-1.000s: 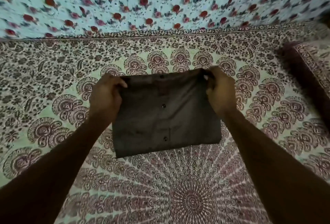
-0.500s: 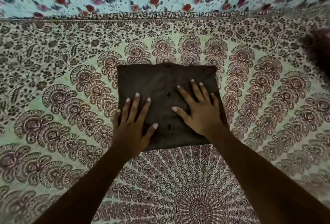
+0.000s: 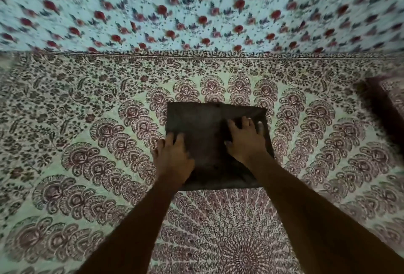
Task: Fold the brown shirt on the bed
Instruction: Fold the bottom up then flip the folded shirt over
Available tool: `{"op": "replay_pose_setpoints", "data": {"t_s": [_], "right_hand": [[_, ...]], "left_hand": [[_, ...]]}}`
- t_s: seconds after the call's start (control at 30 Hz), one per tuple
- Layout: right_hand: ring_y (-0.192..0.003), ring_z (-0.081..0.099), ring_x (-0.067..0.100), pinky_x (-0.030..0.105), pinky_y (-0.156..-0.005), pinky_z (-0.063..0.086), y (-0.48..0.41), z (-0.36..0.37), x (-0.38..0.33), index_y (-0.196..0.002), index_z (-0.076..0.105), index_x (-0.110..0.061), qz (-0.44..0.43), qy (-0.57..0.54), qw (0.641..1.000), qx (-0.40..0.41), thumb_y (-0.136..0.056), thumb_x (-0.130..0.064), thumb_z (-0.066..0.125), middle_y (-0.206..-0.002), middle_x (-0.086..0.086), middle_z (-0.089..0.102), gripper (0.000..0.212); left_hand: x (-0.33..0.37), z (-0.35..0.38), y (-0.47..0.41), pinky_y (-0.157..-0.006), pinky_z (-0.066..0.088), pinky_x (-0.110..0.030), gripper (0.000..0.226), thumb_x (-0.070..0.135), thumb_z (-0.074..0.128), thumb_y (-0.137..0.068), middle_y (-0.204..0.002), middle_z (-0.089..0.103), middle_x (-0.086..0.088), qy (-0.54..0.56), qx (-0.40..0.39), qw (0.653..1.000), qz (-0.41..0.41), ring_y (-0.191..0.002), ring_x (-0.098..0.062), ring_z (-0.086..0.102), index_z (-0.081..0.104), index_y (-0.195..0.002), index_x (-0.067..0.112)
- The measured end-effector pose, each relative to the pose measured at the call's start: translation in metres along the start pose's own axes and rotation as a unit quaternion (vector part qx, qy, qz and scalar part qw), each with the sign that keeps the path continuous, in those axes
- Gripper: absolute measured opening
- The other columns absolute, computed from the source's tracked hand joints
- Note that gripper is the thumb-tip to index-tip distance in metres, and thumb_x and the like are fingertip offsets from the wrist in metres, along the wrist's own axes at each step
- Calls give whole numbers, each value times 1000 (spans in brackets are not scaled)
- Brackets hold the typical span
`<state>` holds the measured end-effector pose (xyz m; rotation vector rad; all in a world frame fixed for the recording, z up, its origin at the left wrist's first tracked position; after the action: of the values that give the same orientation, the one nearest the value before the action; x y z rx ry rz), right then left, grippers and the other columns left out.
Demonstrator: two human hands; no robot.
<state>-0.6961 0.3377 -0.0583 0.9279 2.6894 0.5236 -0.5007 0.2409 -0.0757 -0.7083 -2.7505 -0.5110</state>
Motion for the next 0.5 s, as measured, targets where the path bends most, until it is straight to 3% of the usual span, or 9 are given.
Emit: {"op": "replay_pose_setpoints", "data": {"t_s": [0.03, 0.1, 0.17, 0.23, 0.3, 0.37, 0.43, 0.5], "right_hand": [[-149, 31, 42, 58, -124, 24, 10, 1, -11, -156, 35, -21, -21, -19, 998, 58, -101, -42, 57, -158, 23, 33, 63], [-124, 53, 40, 50, -104, 49, 27, 10, -34, -139, 53, -10, -102, -89, 982, 128, -102, -25, 56, -141, 18, 47, 40], [-116, 58, 37, 43, -97, 51, 31, 29, -55, -133, 59, -7, -174, -138, 972, 79, -103, -15, 54, -138, 17, 52, 32], [-121, 58, 35, 42, -106, 47, 23, 45, -71, -130, 63, -4, -176, -163, 971, -1, -105, -17, 54, -134, 18, 60, 30], [-114, 62, 37, 40, -99, 48, 15, 44, -81, -112, 68, -1, -125, -212, 969, -23, -108, -33, 51, -120, 20, 68, 36], [-111, 64, 37, 34, -91, 45, 7, 31, -88, -97, 68, -11, -50, -293, 954, -31, -105, -57, 46, -111, 17, 70, 51], [-118, 62, 35, 34, -94, 42, -3, 14, -93, -92, 65, -23, -14, -315, 946, -74, -94, -81, 40, -114, 13, 67, 63], [-120, 61, 34, 37, -98, 47, -11, -5, -102, -104, 66, -20, -3, -326, 938, -120, -79, -96, 42, -122, 10, 65, 83]], "left_hand": [[-1, -2, 11, -111, 34, -56, 69, 40, 64, -88, -157, 35, -13, 9, 37, 996, -76, -140, -41, 36, 38, -149, 21], [-7, 6, 36, -111, 34, -58, 84, 55, 66, -88, -157, 33, -22, 54, 17, 976, -208, -141, -45, 35, 31, -151, 10], [-15, 20, 56, -111, 34, -59, 99, 67, 70, -80, -153, 37, -23, 69, -18, 960, -270, -139, -45, 40, 31, -148, 7], [-23, 27, 61, -109, 39, -55, 94, 63, 78, -74, -140, 54, -19, 98, -20, 953, -286, -130, -40, 53, 40, -139, 7], [-25, 28, 55, -101, 50, -47, 76, 45, 86, -75, -126, 66, -18, 225, -11, 931, -287, -119, -36, 63, 51, -130, 5], [-20, 19, 48, -84, 57, -36, 48, 24, 87, -78, -108, 73, -16, 337, 3, 907, -254, -103, -33, 70, 67, -117, 3], [-6, 5, 48, -63, 50, -19, 19, 12, 81, -82, -81, 69, 0, 340, 16, 925, -167, -76, -13, 68, 74, -98, 11], [11, -2, 52, -55, 41, -5, 12, 6, 75, -85, -75, 63, 12, 333, 5, 940, -72, -65, 4, 60, 73, -92, 16]]}}
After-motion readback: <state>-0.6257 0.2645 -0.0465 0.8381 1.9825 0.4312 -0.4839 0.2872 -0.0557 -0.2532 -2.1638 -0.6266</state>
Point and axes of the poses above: each hand's wrist, its own y-axis away from the middle knuckle, its own z-axis out of the palm, x = y × z, the point moved 2 cm from there along -y, towards the middle knuckle
